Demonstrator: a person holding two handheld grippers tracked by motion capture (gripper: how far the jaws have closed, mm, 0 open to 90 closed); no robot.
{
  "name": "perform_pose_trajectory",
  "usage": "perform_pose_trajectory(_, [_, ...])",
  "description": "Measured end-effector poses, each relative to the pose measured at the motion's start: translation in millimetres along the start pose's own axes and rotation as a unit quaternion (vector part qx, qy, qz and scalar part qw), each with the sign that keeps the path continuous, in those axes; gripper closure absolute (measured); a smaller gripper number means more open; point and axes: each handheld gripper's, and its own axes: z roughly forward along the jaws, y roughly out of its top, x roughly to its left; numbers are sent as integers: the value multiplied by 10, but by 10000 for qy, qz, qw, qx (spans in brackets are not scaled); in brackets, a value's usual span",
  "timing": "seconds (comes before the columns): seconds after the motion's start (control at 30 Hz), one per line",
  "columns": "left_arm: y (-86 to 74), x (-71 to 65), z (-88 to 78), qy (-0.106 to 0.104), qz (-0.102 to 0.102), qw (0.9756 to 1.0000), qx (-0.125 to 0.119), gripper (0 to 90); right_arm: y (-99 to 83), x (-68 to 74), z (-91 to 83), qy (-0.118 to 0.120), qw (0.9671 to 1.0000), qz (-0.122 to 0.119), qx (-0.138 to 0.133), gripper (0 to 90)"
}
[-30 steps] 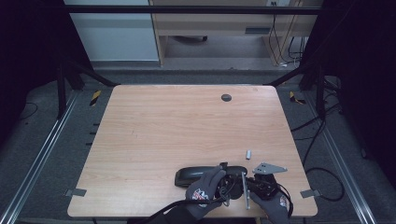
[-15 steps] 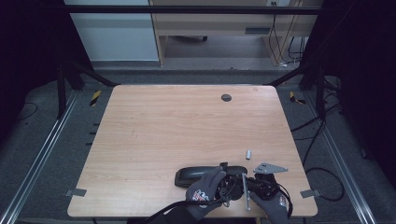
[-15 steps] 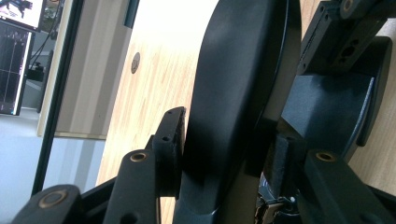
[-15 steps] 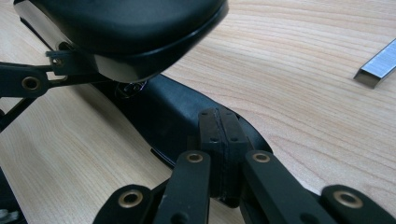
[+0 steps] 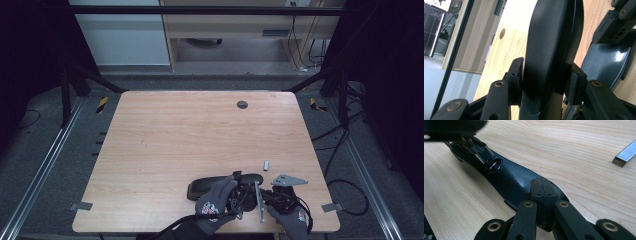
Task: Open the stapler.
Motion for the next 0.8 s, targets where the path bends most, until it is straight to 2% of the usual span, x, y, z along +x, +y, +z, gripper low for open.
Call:
perform_pose_trajectory(0.2, [-32,109,-68,-38,-228,9997,-91,569,6,6,1,-24,10000,30,20,900])
perform_pose_trajectory(0.47, [-61,170,-116,-24,-299,9994,-145,576,13,6,3,-32,10000,53,38,900])
perform_pose_trajectory(0.8, [-116,283,-190,-63,-579,9980,-232,580,17,11,3,-47,10000,36,55,900])
